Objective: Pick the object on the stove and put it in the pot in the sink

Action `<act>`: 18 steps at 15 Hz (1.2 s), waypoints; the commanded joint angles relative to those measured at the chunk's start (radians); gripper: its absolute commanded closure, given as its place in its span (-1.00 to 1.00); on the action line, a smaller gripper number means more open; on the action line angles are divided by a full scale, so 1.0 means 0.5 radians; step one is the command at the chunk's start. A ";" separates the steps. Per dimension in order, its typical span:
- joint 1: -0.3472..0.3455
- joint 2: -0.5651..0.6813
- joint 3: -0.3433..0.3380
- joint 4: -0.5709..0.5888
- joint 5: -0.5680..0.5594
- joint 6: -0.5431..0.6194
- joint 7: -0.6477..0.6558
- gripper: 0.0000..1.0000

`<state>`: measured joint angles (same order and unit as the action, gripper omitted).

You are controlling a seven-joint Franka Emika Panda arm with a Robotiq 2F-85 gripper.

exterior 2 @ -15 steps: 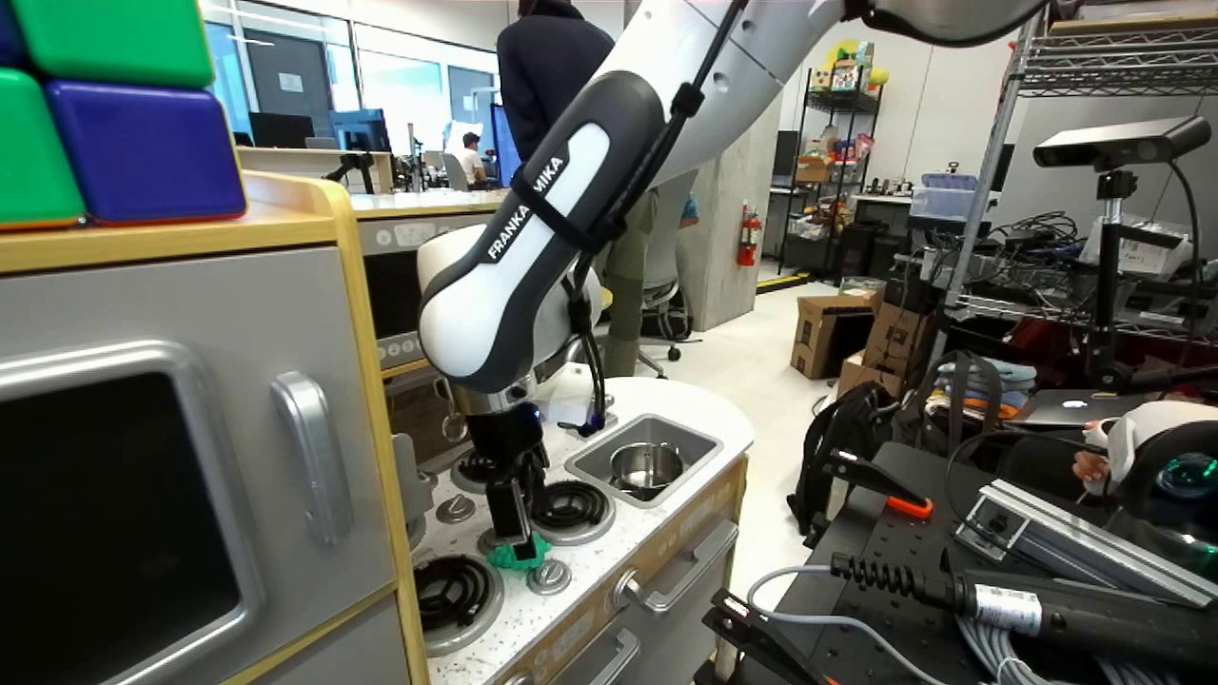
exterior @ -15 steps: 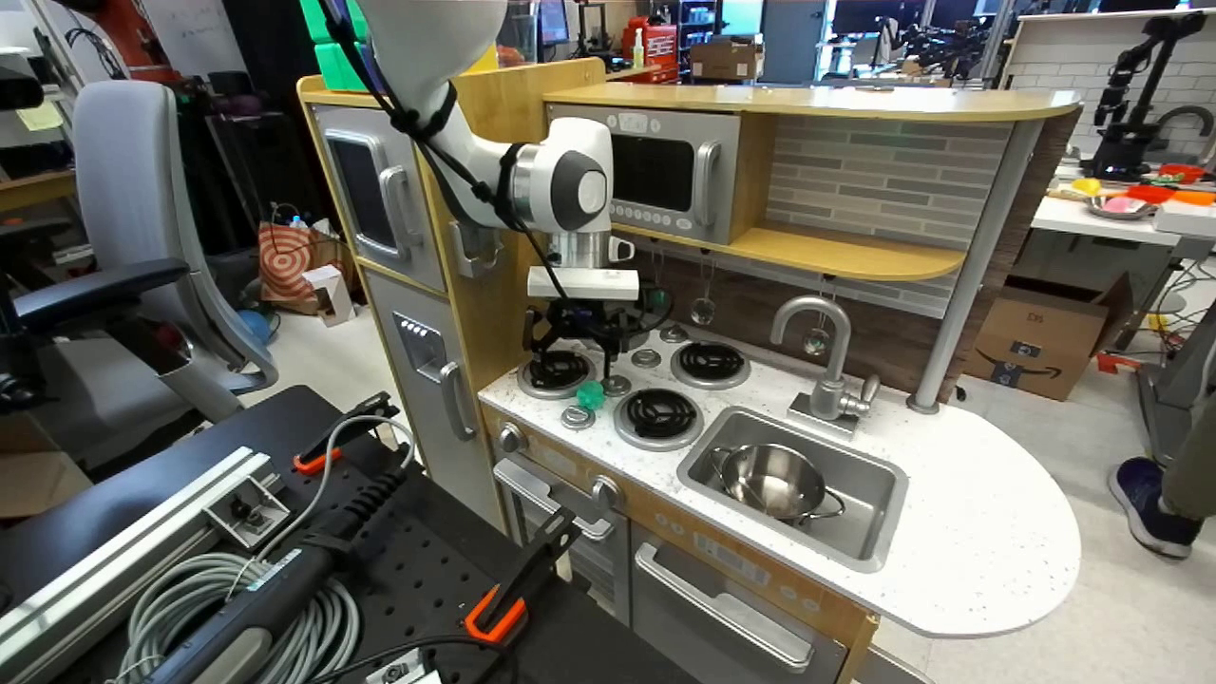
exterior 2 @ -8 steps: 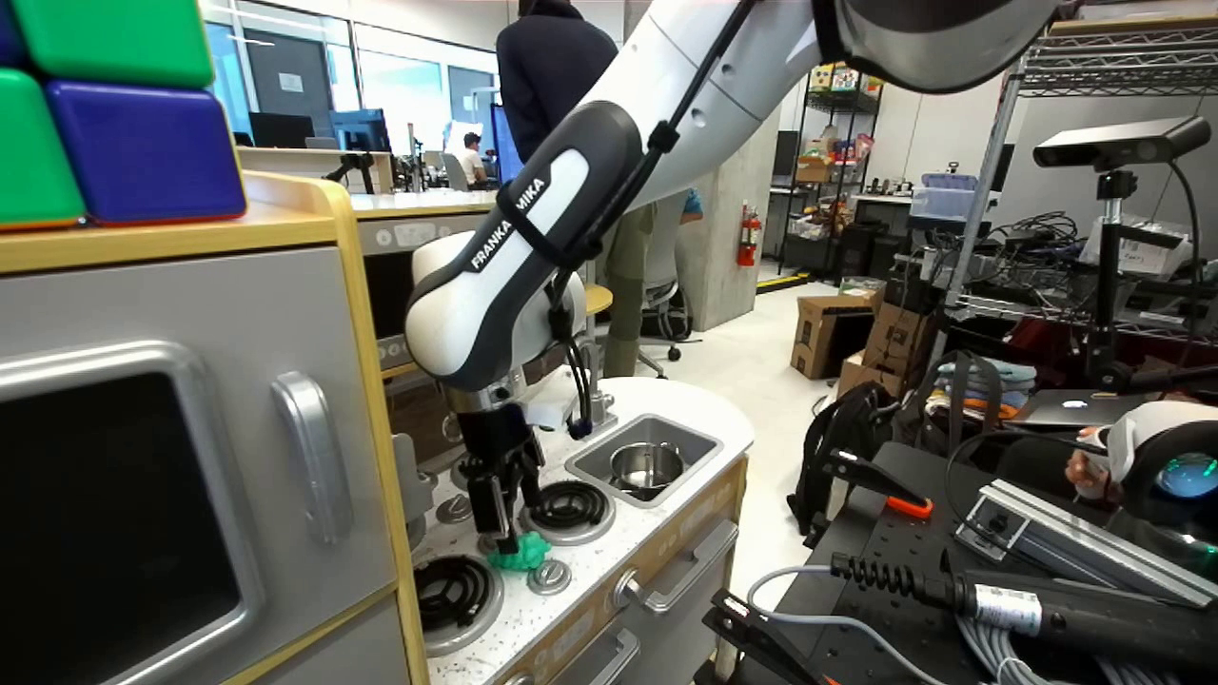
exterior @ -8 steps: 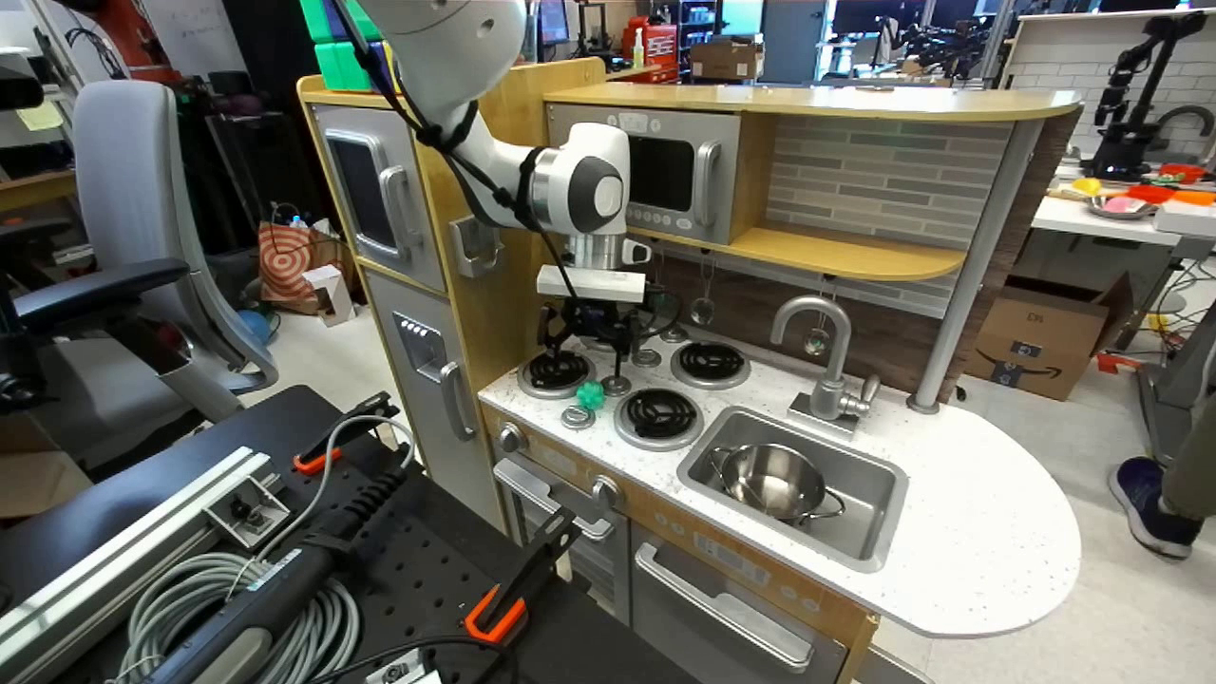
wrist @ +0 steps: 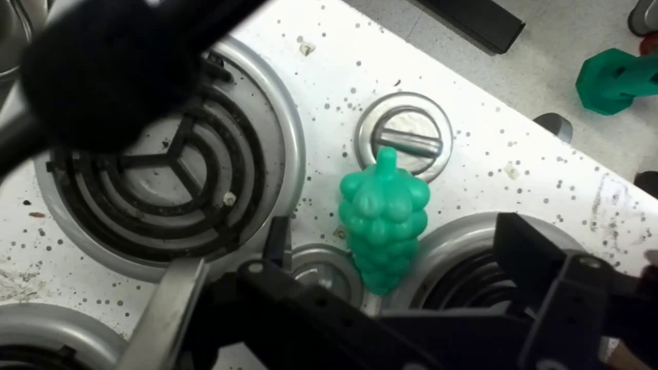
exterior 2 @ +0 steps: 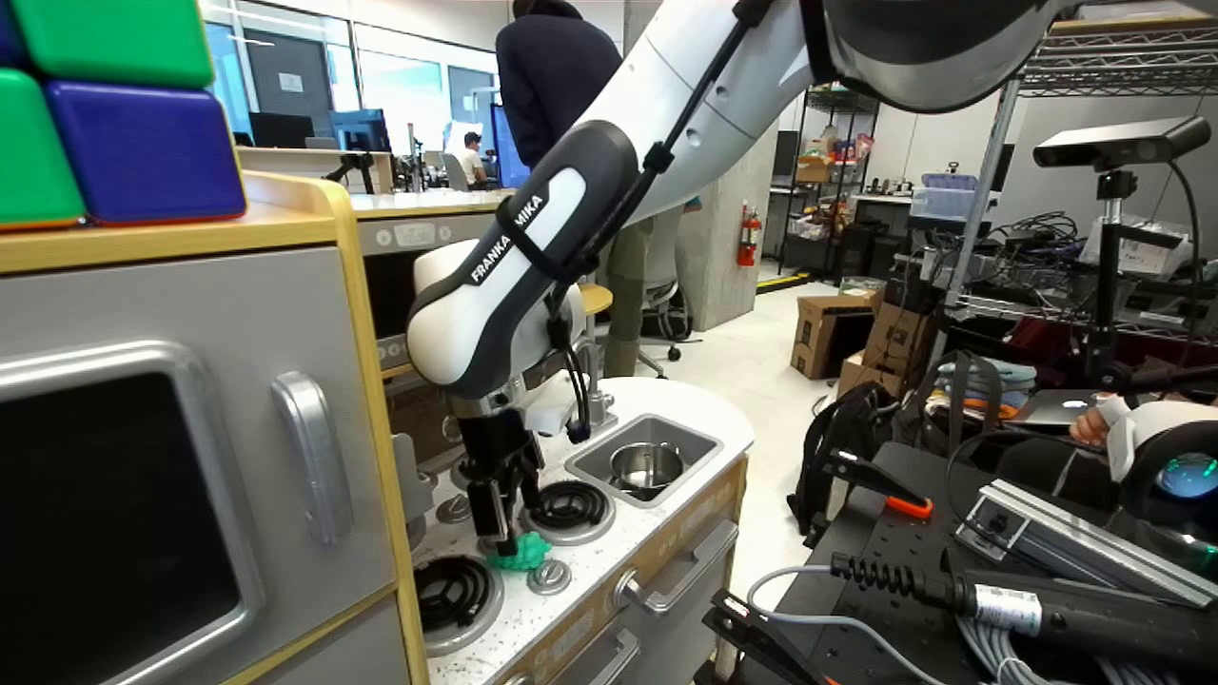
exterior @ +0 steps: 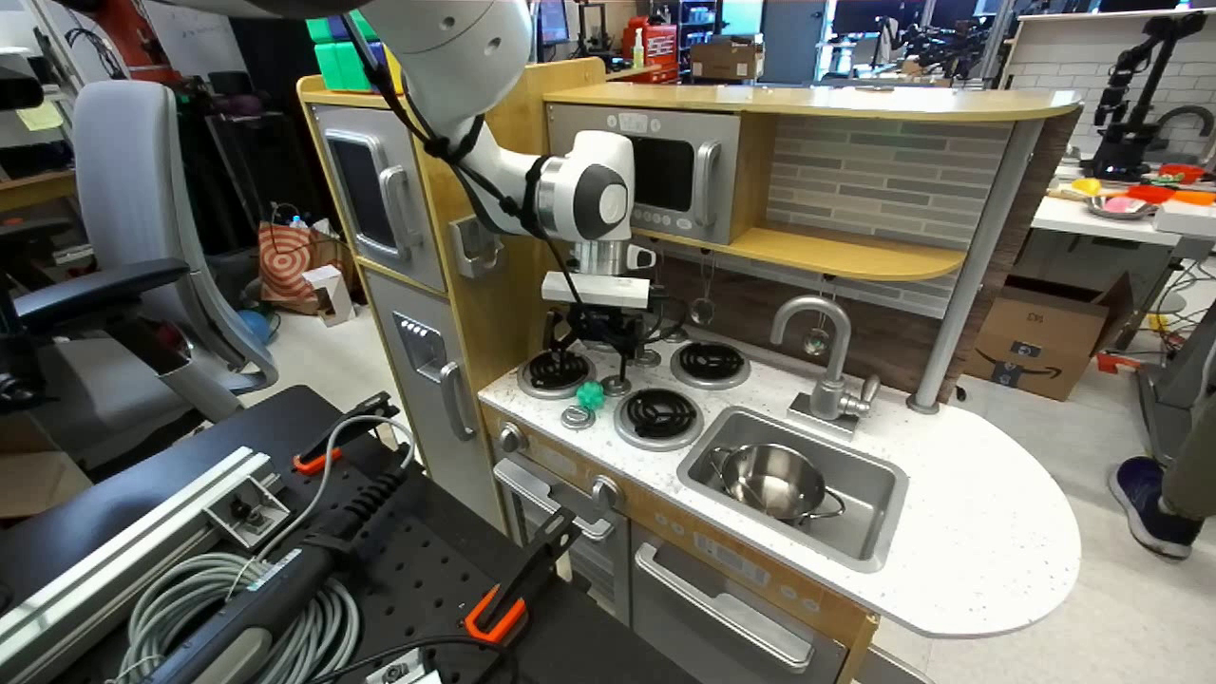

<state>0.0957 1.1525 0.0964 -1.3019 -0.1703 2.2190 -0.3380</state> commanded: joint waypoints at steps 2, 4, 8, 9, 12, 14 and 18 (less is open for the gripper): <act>0.022 0.025 -0.008 -0.029 -0.023 0.059 0.007 -1.00; 0.040 0.046 -0.016 -0.028 -0.037 0.056 0.013 -1.00; 0.068 0.076 -0.030 -0.010 -0.054 0.066 0.028 -1.00; 0.073 0.083 -0.034 -0.003 -0.058 0.071 0.031 -1.00; 0.072 0.091 -0.039 0.008 -0.058 0.091 0.035 -1.00; 0.072 0.099 -0.046 0.022 -0.060 0.102 0.038 -0.91; 0.078 0.112 -0.060 0.045 -0.073 0.096 0.046 -0.17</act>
<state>0.1177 1.1777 0.0822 -1.3226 -0.1874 2.2587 -0.3373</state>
